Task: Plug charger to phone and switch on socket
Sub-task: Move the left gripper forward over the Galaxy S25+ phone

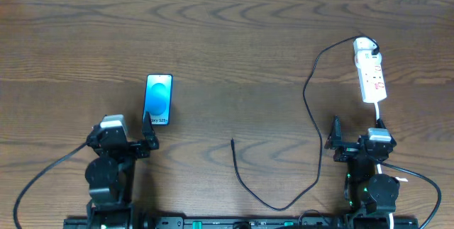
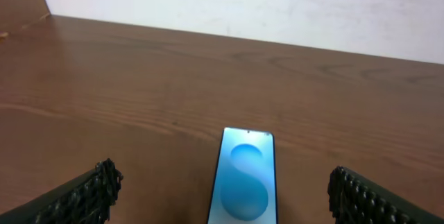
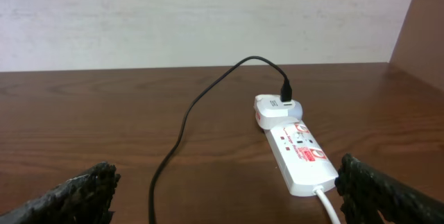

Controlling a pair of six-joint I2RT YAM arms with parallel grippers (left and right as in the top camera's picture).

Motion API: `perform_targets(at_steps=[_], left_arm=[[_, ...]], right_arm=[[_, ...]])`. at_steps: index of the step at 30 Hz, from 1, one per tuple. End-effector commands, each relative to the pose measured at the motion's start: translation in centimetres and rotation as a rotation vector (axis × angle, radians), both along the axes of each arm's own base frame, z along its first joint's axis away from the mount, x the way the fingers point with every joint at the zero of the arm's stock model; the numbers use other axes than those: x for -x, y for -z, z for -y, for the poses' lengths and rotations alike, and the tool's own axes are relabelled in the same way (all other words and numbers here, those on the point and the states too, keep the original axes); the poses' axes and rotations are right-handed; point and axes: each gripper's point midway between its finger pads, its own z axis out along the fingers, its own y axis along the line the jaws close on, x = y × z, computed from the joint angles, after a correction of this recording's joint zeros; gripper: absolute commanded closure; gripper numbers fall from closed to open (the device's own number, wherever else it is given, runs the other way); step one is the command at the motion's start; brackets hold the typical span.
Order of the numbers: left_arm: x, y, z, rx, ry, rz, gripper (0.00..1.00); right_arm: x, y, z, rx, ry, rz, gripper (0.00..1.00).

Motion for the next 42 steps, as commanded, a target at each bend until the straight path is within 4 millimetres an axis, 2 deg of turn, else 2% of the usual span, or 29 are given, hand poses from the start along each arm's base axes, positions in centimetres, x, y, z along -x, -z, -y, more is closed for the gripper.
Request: perform_targets(at_steps=[1,12,20,29,42], left_arm=[[-0.6,-1.5,-0.2,-0.022,0.002,-0.009,0.02],[-3.4,-2.9,0.1,-0.009,0.029,-0.117,0.02],[-4.5,-3.3,0.0,-0.056,0.056,-0.289,0.02],[-6.2,-4.6,-0.2,-0.047,0.059,-0.376,0.02],[-8.1,-4.4,-0.3,-0.026,0.067,-0.57,0.02]], right_arm=[[0.0,0.0,-0.1,0.015,-0.004,0.0,0.01],[0.0,0.0,-0.1,0.015,-0.004,0.0,0.01],[0.0,0.0,-0.1,0.015,-0.004,0.0,0.01],[0.0,0.0,-0.1,0.015,-0.004,0.0,0.01],[0.0,0.0,-0.1,0.015,-0.004,0.001,0.01]])
